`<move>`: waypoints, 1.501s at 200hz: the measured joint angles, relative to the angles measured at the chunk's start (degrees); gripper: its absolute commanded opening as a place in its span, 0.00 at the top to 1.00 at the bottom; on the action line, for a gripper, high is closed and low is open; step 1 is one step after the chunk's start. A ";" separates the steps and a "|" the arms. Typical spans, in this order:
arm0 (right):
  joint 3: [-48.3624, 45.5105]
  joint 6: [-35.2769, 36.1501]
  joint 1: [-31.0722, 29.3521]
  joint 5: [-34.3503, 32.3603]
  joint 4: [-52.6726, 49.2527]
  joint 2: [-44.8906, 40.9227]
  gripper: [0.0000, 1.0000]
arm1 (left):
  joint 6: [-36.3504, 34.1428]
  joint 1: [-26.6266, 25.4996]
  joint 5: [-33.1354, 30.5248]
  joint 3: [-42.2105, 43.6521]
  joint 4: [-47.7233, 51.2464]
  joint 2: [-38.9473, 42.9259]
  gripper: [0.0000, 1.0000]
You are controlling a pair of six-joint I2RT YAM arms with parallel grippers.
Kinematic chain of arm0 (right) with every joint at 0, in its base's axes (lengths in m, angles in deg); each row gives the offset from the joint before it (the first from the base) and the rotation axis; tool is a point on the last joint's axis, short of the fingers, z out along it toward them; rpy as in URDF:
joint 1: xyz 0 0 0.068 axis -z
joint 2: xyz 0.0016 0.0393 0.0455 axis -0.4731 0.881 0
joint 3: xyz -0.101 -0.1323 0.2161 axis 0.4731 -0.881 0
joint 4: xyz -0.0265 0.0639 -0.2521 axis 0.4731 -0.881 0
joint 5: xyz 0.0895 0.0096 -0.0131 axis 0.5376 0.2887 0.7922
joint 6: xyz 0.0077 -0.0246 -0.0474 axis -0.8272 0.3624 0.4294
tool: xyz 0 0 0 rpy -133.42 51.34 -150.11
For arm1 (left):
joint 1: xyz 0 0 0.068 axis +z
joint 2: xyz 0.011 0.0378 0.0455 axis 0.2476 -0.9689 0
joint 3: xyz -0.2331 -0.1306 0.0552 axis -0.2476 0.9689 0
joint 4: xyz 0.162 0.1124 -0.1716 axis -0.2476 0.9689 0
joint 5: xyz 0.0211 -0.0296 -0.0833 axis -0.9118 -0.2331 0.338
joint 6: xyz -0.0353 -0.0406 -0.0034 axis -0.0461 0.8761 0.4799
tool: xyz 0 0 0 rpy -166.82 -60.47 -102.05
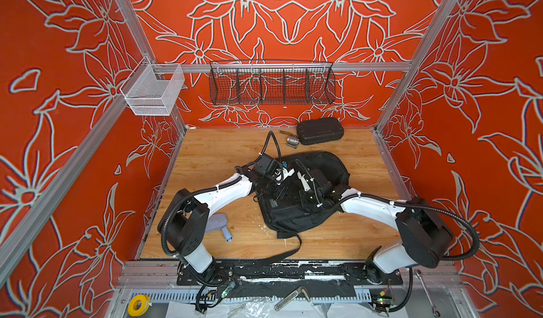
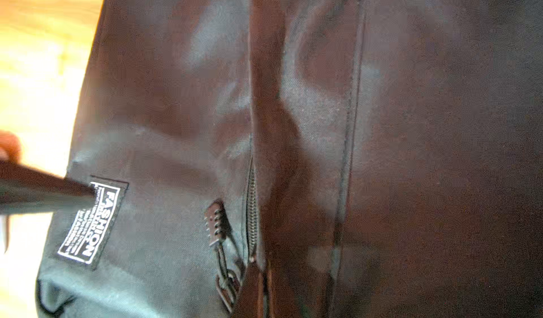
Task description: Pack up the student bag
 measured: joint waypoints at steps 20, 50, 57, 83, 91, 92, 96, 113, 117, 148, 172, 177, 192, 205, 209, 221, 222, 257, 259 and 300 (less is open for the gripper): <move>-0.42 1.62 1.44 3.54 0.39 -0.37 1.00 | -2.69 -0.79 0.24 1.60 -1.79 -0.35 0.52; -0.42 4.31 3.87 9.14 0.28 -1.66 1.00 | -6.49 -2.47 -0.42 4.74 -4.92 -0.33 0.47; -0.48 4.76 4.39 10.45 0.28 -2.05 1.00 | -7.19 -2.78 -0.66 5.49 -5.88 -0.33 0.46; -0.70 6.51 6.27 15.56 -0.04 -3.41 1.00 | -9.49 -3.58 -1.51 7.67 -9.29 -0.15 0.45; -0.70 7.06 6.62 16.72 -0.33 -3.58 1.00 | -10.19 -3.91 -1.81 8.26 -10.54 0.09 0.44; -0.70 7.15 6.71 16.90 -0.35 -3.61 1.00 | -10.25 -3.93 -1.86 8.33 -10.62 0.11 0.44; -0.70 7.63 6.88 17.46 -0.57 -3.69 1.00 | -10.62 -4.13 -2.12 8.70 -11.39 0.31 0.44; -0.68 9.16 7.26 19.17 -1.46 -4.11 1.00 | -11.93 -4.74 -3.13 10.10 -13.73 1.27 0.45; -0.61 9.53 7.30 19.52 -1.75 -4.17 1.00 | -12.24 -4.94 -3.26 10.49 -14.27 1.60 0.45; -0.07 11.47 7.54 22.08 -3.39 -4.24 1.00 | -14.16 -5.97 -4.74 11.74 -16.87 2.86 0.49; 0.28 11.96 7.61 22.62 -3.89 -4.24 1.00 | -15.52 -6.56 -5.51 11.80 -17.88 2.89 0.49; 0.46 12.04 7.61 22.64 -4.11 -4.24 1.00 | -15.72 -6.69 -5.62 11.91 -18.12 2.95 0.49; 0.79 12.28 7.61 22.97 -4.48 -4.24 1.00 | -15.96 -6.82 -5.99 12.44 -18.97 3.26 0.48; 0.85 12.48 7.61 23.26 -4.55 -4.24 1.00 | -15.93 -6.84 -6.47 12.76 -19.34 3.67 0.48; 0.87 12.55 7.63 23.37 -4.57 -4.24 1.00 | -15.93 -6.86 -6.58 12.76 -19.37 3.78 0.48; 0.87 12.63 7.76 23.71 -4.61 -4.24 1.00 | -15.93 -6.88 -7.06 12.74 -19.54 4.17 0.48; 0.87 12.66 7.76 23.74 -4.61 -4.24 1.00 | -15.93 -6.88 -7.10 12.72 -19.54 4.17 0.48; 0.90 13.16 7.80 24.83 -5.16 -4.31 1.00 | -15.87 -6.86 -8.74 10.16 -19.54 4.35 0.47; 0.90 13.18 7.80 24.96 -5.25 -4.31 1.00 | -15.87 -6.86 -8.79 9.97 -19.58 4.35 0.47; 0.90 13.38 7.80 26.40 -5.92 -5.07 1.00 | -15.50 -6.78 -9.01 10.56 -20.63 4.35 0.47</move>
